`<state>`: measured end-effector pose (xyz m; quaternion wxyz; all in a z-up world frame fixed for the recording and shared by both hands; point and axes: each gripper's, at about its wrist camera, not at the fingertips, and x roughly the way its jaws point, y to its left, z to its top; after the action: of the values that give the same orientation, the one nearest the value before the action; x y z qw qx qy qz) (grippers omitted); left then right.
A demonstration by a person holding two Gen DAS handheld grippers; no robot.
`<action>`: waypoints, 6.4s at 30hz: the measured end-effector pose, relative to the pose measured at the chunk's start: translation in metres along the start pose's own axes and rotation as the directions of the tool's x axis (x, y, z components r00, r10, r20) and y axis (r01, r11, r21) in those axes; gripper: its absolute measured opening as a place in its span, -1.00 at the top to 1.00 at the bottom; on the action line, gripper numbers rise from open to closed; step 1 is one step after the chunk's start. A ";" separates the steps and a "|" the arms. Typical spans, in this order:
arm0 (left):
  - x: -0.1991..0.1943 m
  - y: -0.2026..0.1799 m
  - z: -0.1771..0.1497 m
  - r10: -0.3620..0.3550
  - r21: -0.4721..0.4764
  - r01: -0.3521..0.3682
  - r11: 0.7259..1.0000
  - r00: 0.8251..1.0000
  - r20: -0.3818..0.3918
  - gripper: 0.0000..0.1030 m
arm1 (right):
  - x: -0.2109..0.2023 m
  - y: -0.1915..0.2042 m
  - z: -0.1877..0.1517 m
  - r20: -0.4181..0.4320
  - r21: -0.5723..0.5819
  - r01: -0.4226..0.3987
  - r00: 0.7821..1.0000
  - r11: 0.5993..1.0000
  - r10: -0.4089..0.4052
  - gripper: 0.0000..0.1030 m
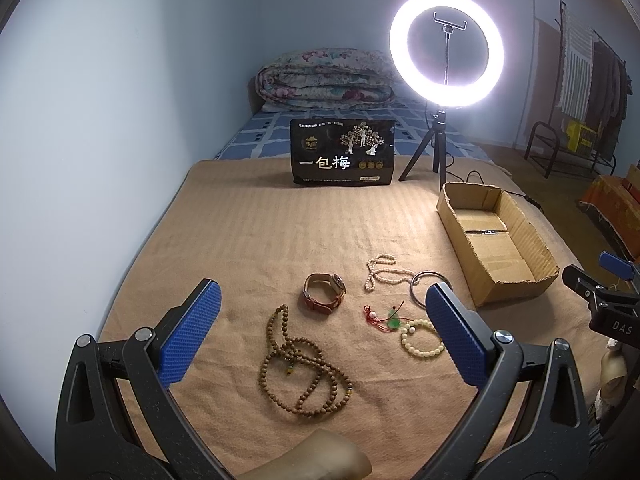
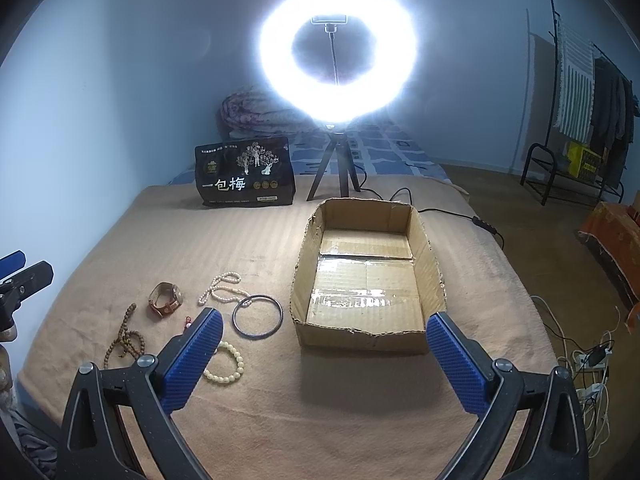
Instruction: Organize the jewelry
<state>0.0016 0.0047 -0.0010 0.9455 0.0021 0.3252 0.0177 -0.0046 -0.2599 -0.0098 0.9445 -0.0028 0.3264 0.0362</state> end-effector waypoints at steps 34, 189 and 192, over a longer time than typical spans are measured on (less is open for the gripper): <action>0.084 0.064 -0.034 -0.071 -0.158 0.016 0.987 0.934 -0.349 -0.52 | 0.058 0.020 -0.024 -0.248 -0.031 -0.224 0.946 0.974 0.210 -0.62; 0.160 -0.179 0.082 -0.558 -0.229 0.511 0.828 0.793 -0.245 0.79 | 0.149 -0.102 0.080 -0.201 0.080 -0.037 0.978 0.996 0.052 0.90; 0.167 -0.186 0.073 -0.545 -0.214 0.503 0.838 0.792 -0.275 0.79 | 0.158 -0.105 0.076 -0.220 0.080 -0.029 0.974 0.996 0.046 0.90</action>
<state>0.1837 -0.1744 -0.0488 0.8443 -0.1524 0.4622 -0.2243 0.1736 -0.3519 -0.0491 0.9009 0.0351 0.4308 0.0410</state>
